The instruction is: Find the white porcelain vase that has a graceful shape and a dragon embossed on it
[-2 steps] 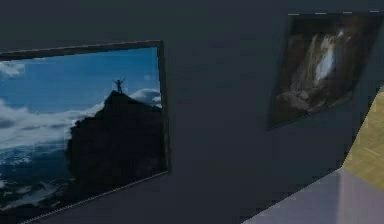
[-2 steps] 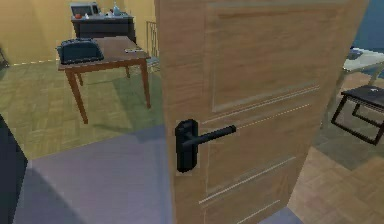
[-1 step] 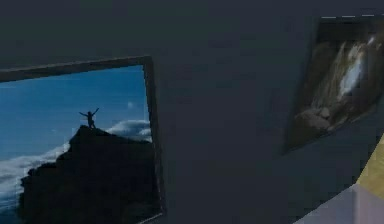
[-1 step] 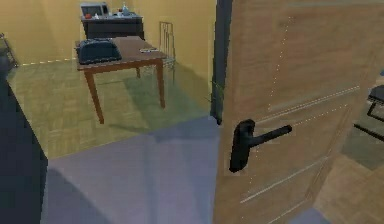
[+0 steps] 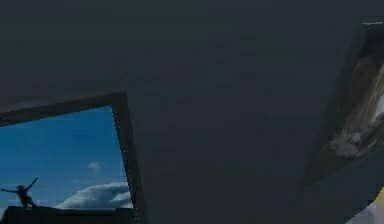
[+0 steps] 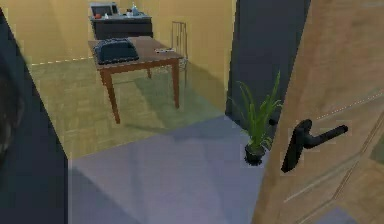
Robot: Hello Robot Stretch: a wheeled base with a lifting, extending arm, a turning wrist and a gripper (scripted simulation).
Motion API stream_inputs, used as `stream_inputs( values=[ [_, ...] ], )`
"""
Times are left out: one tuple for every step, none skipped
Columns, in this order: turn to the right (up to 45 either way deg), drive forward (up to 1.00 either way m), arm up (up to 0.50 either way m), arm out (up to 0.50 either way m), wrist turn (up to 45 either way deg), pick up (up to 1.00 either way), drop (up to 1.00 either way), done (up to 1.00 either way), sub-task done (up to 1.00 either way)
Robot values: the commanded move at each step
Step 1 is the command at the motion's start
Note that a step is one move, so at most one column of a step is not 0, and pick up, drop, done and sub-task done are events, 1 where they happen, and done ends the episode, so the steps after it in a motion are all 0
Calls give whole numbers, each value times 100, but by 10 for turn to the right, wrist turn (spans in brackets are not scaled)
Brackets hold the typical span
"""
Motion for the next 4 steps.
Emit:
stream_inputs(
  values=[
    [450, 0, 0, 0, 0, 0, 0, 0, 0],
    [120, 0, 0, 0, 0, 0, 0, 0, 0],
    [0, 100, 0, 0, 0, 0, 0, 0, 0],
    [0, 100, 0, 0, 0, 0, 0, 0, 0]
  ],
)
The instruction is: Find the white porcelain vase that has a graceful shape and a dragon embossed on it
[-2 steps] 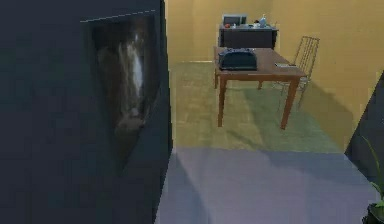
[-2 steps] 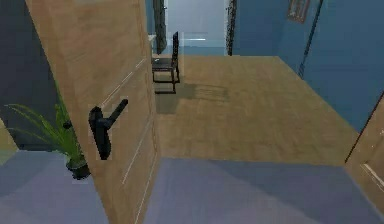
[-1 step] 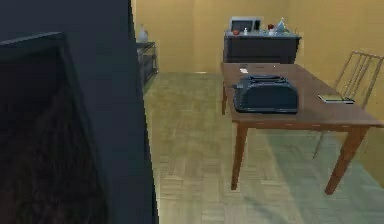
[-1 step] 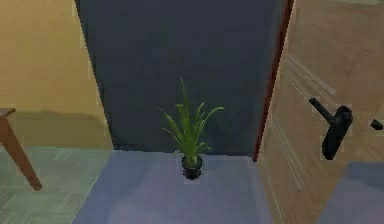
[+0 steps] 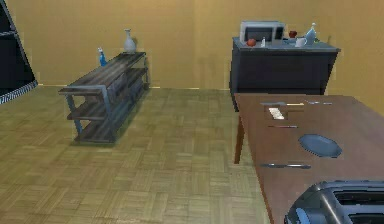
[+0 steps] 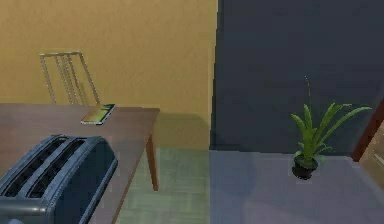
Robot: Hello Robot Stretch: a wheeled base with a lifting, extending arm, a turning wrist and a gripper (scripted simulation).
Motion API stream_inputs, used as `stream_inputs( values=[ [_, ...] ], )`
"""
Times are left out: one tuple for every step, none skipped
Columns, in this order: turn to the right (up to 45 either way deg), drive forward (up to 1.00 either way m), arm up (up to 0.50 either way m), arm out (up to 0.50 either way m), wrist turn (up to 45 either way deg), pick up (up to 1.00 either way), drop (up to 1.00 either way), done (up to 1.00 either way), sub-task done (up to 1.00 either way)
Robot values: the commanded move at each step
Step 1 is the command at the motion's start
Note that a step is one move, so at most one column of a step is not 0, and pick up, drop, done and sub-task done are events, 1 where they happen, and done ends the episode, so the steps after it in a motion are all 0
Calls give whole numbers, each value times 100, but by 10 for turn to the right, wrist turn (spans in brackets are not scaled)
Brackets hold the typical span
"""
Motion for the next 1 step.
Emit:
stream_inputs(
  values=[
    [-30, 0, 0, 0, 0, 0, 0, 0, 0]
  ],
)
